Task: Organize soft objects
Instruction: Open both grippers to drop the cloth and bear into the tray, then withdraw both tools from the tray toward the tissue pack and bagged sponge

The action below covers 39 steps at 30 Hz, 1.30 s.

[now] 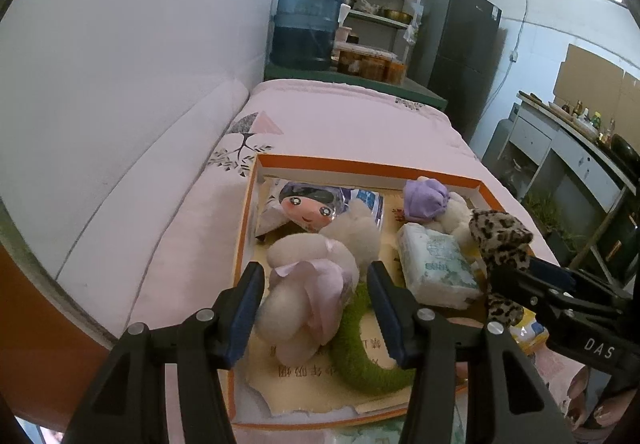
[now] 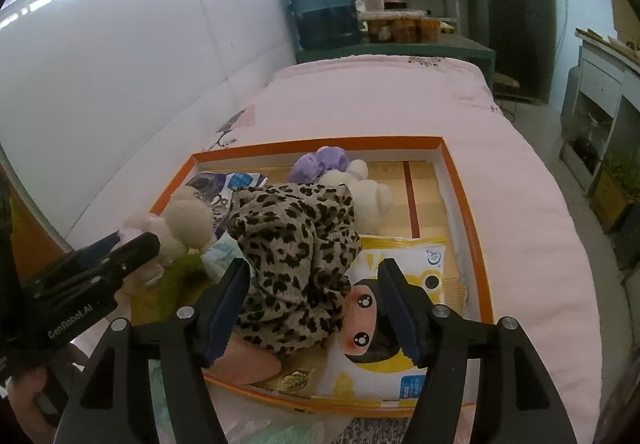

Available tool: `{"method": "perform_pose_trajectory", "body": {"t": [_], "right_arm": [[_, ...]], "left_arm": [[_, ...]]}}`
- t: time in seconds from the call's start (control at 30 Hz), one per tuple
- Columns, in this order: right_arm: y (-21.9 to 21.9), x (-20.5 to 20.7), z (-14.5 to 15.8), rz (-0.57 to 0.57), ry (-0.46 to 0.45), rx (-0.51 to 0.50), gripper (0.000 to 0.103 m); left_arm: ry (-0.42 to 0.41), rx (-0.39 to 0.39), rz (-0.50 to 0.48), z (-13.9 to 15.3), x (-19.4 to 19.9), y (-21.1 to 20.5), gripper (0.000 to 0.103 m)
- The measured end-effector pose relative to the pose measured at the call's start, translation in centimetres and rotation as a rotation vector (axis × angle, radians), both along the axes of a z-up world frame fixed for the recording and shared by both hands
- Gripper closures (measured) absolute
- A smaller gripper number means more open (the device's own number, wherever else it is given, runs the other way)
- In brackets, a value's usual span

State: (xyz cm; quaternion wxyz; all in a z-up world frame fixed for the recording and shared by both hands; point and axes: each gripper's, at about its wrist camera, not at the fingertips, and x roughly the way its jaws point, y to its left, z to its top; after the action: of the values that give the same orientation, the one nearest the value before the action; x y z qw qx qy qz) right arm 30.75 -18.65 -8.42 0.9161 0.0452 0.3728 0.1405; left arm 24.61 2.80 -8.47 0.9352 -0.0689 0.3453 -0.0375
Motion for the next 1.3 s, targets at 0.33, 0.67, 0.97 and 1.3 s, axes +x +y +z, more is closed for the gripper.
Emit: {"method": "perform_pose_trajectory", "body": {"t": [0.33, 0.67, 0.97, 1.3], "right_arm": [[-0.2, -1.2, 1.0, -0.008, -0.015, 0.0, 0.035], [-0.2, -2.9, 2.2, -0.01, -0.03, -0.002, 0.035], [0.0, -4.9, 3.4, -0.011, -0.042, -0.002, 0.035], [0.2, -7.1, 4.8, -0.014, -0.061, -0.003, 0.035]], "left_arm": [[-0.023, -0.005, 0.004, 0.9, -1.1, 0.3, 0.05], [-0.042, -0.011, 0.007, 2.0, -2.5, 0.7, 0.05], [-0.055, -0.014, 0.0, 3.0, -4.5, 0.5, 0.05], [-0.078, -0.019, -0.002, 4.2, -6.5, 0.6, 0.05]]}}
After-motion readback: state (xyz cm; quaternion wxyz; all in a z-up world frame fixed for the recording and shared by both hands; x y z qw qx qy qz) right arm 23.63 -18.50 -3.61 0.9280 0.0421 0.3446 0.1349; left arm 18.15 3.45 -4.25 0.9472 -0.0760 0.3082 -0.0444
